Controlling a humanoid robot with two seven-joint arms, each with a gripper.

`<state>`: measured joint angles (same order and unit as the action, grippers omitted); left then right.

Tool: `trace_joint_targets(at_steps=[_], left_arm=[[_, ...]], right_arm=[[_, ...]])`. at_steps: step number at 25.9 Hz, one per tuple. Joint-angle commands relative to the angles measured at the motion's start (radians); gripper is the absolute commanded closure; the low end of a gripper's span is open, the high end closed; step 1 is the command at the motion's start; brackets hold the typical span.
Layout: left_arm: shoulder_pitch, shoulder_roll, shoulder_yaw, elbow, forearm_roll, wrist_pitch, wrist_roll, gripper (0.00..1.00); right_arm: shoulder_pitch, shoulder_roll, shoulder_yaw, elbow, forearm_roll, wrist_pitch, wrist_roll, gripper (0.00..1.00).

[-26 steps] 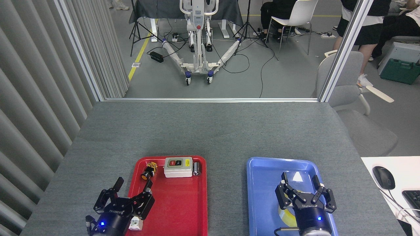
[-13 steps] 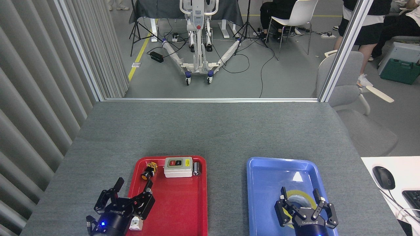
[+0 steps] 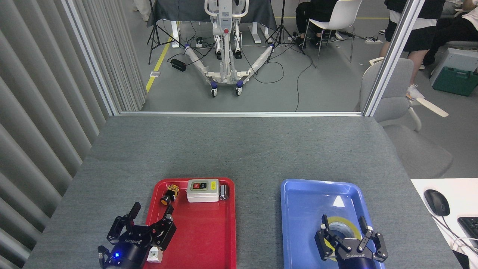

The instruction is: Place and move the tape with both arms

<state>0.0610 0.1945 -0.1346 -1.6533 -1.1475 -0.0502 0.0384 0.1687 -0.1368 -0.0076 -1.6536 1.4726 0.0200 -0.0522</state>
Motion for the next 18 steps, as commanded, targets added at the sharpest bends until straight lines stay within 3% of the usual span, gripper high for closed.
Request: trace_joint_targets(at_steps=[1, 18], left_arm=[[0.000, -0.004, 0.003, 0.001, 0.000, -0.004, 0.000, 0.01], [0.000, -0.046, 0.013, 0.012, -0.009, -0.007, 0.000, 0.01]], right_arm=[[0.000, -0.001, 0.000, 0.000, -0.003, 0.002, 0.006, 0.01], [-0.001, -0.007, 0.002, 0.000, -0.011, -0.005, 0.014, 0.01]])
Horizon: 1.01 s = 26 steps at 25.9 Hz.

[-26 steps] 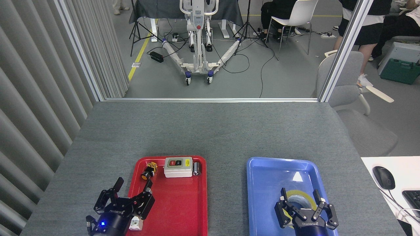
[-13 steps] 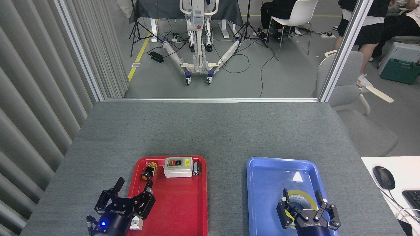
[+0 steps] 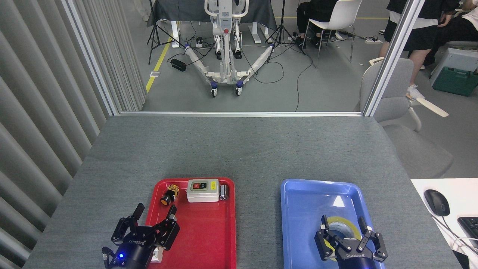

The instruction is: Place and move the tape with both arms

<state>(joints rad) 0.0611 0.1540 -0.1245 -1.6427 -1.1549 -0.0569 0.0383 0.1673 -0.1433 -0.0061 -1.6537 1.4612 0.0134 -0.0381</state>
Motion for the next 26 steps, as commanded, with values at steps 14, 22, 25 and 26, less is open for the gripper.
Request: trace_joint_targets(at_steps=[14, 22, 25, 26], left_arm=[[0.023, -0.002, 0.005, -0.002, -0.008, -0.017, 0.034, 0.01], [0.023, 0.009, 0.008, -0.005, -0.008, -0.011, 0.032, 0.01], [0.026, -0.001, 0.022, -0.005, -0.006, -0.011, 0.028, 0.01], [0.031, -0.004, 0.028, -0.006, -0.006, -0.014, 0.026, 0.01]], right_arm=[[-0.002, -0.004, 0.000, 0.002, 0.001, 0.000, 0.001, 0.01], [-0.002, 0.001, 0.000, 0.000, 0.001, -0.001, 0.001, 0.01], [-0.002, 0.002, 0.000, 0.000, 0.001, -0.001, 0.001, 0.01], [-0.002, 0.002, 0.000, 0.000, -0.001, -0.001, 0.001, 0.01]])
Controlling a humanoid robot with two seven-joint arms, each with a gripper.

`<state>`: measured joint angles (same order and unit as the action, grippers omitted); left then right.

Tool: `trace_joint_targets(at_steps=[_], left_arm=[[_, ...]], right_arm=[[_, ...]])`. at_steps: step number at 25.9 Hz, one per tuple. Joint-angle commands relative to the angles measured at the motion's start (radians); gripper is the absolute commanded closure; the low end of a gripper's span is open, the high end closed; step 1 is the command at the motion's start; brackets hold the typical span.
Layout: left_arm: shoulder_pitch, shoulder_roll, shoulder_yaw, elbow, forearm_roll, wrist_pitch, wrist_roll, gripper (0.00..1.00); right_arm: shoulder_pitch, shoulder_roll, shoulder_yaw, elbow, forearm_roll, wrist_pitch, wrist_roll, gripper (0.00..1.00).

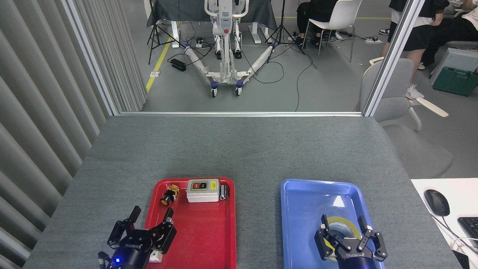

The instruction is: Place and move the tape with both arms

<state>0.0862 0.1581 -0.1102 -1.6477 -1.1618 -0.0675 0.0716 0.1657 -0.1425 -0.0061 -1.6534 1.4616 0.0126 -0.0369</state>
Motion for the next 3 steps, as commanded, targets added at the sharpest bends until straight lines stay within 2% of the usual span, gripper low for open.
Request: trace_joint_targets(at_steps=[1, 3], left_arm=[[0.007, -0.009, 0.015, -0.001, 0.001, -0.006, -0.007, 0.01], [0.007, -0.009, 0.015, -0.001, 0.001, -0.006, -0.003, 0.01]], right_arm=[[0.000, 0.003, -0.002, 0.000, 0.000, -0.002, 0.000, 0.01], [-0.002, 0.003, -0.002, 0.000, -0.001, -0.003, -0.003, 0.01]])
